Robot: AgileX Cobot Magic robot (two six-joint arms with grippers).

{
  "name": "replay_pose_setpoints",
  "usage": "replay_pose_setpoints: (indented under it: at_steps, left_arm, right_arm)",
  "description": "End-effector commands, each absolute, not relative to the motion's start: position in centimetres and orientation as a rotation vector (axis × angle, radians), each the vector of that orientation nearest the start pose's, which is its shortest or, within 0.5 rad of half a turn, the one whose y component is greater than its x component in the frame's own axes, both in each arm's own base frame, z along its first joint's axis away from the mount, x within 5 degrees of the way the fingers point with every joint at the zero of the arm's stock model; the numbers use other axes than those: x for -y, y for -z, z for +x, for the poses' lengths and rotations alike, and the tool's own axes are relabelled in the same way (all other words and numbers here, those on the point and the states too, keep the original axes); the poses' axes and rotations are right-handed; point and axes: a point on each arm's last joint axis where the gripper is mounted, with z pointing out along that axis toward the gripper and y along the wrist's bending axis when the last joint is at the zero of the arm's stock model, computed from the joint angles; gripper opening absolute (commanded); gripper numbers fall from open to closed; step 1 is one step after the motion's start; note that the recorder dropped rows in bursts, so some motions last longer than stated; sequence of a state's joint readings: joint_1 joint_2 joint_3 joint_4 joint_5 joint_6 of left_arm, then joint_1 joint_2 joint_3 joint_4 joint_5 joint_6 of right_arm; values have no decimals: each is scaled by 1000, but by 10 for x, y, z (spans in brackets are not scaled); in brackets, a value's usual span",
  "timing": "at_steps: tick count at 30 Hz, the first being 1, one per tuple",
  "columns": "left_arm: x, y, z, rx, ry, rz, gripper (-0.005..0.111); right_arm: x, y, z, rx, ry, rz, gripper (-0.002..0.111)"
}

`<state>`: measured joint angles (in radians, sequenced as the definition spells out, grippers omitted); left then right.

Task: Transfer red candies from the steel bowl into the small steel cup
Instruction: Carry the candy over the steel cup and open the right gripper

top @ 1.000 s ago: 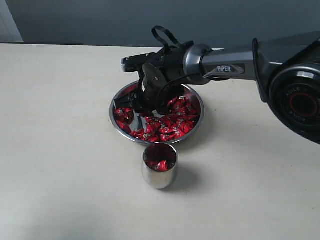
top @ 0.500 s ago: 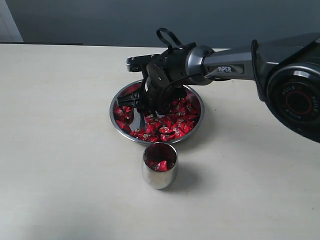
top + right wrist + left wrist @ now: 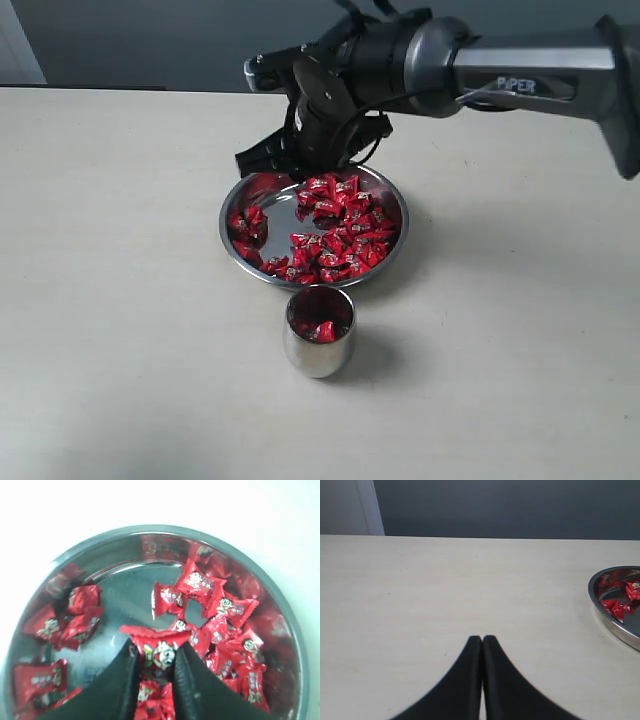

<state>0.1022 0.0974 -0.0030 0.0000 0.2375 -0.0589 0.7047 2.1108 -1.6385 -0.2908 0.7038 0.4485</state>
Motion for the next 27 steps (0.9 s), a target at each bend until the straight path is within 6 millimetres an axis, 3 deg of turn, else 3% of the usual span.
replay_pose_setpoints:
  at_steps: [1,7,10,13,16,21,27]
  left_arm:
    - [-6,-187,61,-1803,-26,-143,0]
    - [-6,-187,61,-1803,-26,-143,0]
    - [-6,-187,61,-1803,-26,-143,0]
    - [-6,-187,61,-1803,-26,-143,0]
    - [-6,-187,61,-1803,-26,-143,0]
    - [-6,-187,61,-1803,-26,-143,0]
    - [-6,-187,61,-1803,-26,-143,0]
  right_arm:
    - [-295,-244,328,-2491,-49,-707,0]
    - [-313,-302,264,-2383,-63,-932,0]
    - [-302,-311,245,-2399,-57,-948,0]
    - [-275,-301,223,-2455,-92,-890,0]
    - [-259,-284,200,-2493,-253,-852,-1]
    - [-256,-261,193,-2518,-308,-854,0]
    - [-260,-248,196,-2530,-270,-911,26]
